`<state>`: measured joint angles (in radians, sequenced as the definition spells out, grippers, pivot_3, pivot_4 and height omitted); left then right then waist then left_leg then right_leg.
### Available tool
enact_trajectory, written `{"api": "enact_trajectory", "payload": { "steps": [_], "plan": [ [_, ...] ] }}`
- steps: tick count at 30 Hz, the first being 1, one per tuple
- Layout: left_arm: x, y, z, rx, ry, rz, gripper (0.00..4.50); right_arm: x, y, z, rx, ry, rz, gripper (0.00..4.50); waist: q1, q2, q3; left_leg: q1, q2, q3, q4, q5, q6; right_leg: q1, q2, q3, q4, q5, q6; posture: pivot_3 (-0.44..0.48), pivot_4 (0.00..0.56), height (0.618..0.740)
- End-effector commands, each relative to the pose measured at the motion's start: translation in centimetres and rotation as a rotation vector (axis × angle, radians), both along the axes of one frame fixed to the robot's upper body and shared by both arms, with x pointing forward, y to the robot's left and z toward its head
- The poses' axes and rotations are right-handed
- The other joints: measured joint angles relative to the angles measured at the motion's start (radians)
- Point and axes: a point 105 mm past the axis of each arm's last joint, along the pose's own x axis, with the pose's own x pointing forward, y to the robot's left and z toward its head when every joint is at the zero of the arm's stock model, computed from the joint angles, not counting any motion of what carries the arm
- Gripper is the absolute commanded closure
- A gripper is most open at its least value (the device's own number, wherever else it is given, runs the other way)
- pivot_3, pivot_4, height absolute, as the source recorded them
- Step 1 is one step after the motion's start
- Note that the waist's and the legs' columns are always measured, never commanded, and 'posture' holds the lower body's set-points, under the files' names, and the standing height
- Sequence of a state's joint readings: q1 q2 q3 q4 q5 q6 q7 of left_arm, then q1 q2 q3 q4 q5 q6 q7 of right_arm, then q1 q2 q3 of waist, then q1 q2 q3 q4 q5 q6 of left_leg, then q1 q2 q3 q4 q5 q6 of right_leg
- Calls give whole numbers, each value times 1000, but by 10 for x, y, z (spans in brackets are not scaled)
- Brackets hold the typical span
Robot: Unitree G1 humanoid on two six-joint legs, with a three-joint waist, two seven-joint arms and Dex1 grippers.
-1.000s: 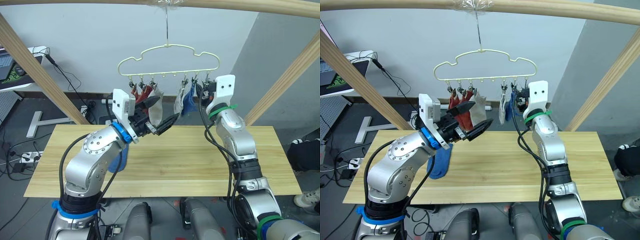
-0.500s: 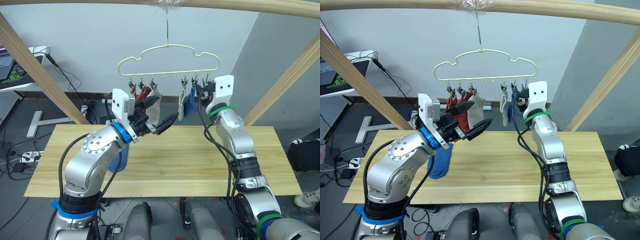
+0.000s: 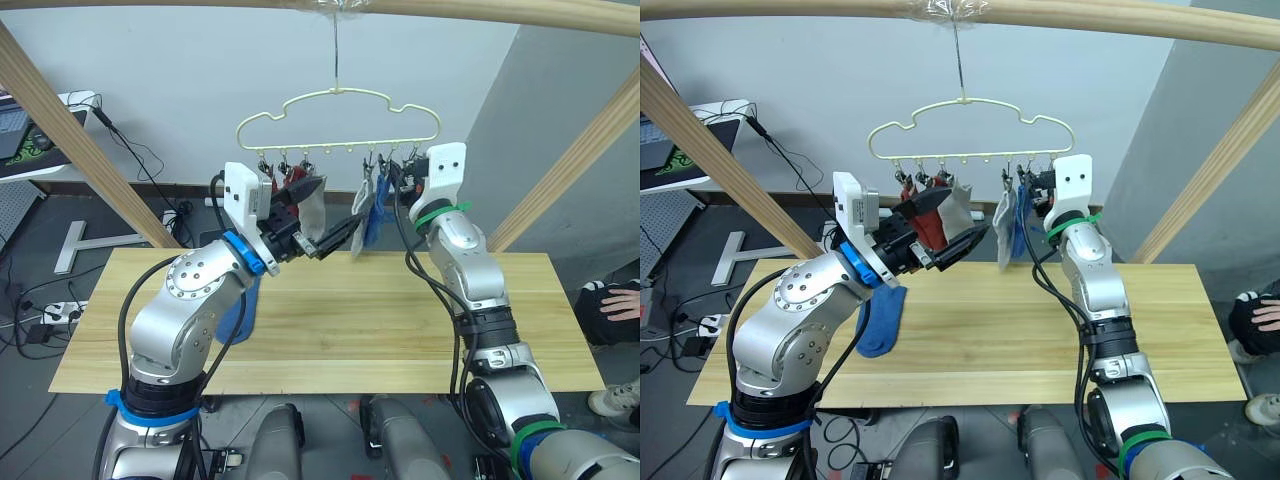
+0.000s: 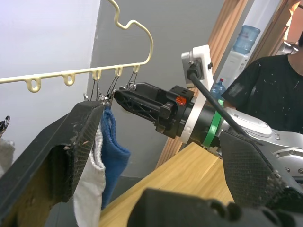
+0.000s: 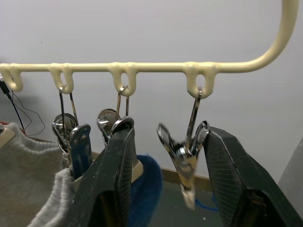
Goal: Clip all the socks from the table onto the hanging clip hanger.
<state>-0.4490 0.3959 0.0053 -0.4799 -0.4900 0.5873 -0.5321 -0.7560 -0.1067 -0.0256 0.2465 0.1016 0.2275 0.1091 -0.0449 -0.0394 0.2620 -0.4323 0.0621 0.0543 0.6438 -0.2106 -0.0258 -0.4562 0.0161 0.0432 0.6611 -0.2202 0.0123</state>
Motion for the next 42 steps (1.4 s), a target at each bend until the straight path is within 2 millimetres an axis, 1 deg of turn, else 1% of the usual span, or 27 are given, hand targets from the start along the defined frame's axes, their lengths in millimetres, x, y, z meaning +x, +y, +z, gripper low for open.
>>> {"api": "enact_trajectory", "payload": {
  "steps": [1, 7, 10, 12, 31, 33, 36, 40, 42],
  "plan": [
    [-8, -7, 13, -9, -55, -35, 0, -2, 1, 21, 23, -73, 13, 2241, 1, 0, 0, 0, 0, 0, 0, 0, 0, 0, 0, 0, 0, 0, 0, 26, 273, 740],
    [-8, -10, 18, -15, -68, -41, 0, 1, 2, 22, 23, -77, 16, 2241, 4, 0, 0, 0, 0, 0, 0, 0, 0, 0, 0, 0, 0, 0, 0, 29, 276, 740],
    [-8, -11, 18, -12, -71, -42, 0, 2, 1, 22, 21, -77, 14, 2836, 4, 0, 0, 0, 0, 0, 0, 0, 0, 0, 0, 0, 0, 0, 0, 29, 276, 740],
    [-8, -11, 18, -9, -72, -41, 0, 2, 1, 22, 18, -77, 12, 3476, 4, 0, 0, 0, 0, 0, 0, 0, 0, 0, 0, 0, 0, 0, 0, 29, 276, 740],
    [-8, -12, 21, -13, -77, -46, 0, 4, -1, 21, 14, -76, -4, 3476, 7, 0, 1, 0, 0, 0, 0, 0, 0, 0, 0, 0, 0, 0, 0, 30, 280, 740],
    [-7, -12, 20, -8, -78, -45, 0, 3, 1, 21, 29, -71, 19, 3476, 7, 0, 1, 0, 0, 0, 0, 0, 0, 0, 0, 0, 0, 0, 0, 30, 280, 740],
    [-7, -12, 21, -11, -78, -45, 0, 3, 1, 21, 21, -76, 12, 2945, 7, 0, 1, 0, 0, 0, 0, 0, 0, 0, 0, 0, 0, 0, 0, 29, 282, 740],
    [-8, -12, 21, -9, -78, -46, 0, 4, -1, 21, 12, -74, -10, 1632, 7, 0, 1, 0, 0, 0, 0, 0, 0, 0, 0, 0, 0, 0, 0, 29, 282, 740],
    [-7, -12, 21, -10, -79, -46, 0, 4, -1, 21, 12, -73, -9, 1632, 7, 1, 1, 0, 0, 0, 0, 0, 0, 0, 0, 0, 0, 0, 0, 29, 282, 740]
  ]
}}
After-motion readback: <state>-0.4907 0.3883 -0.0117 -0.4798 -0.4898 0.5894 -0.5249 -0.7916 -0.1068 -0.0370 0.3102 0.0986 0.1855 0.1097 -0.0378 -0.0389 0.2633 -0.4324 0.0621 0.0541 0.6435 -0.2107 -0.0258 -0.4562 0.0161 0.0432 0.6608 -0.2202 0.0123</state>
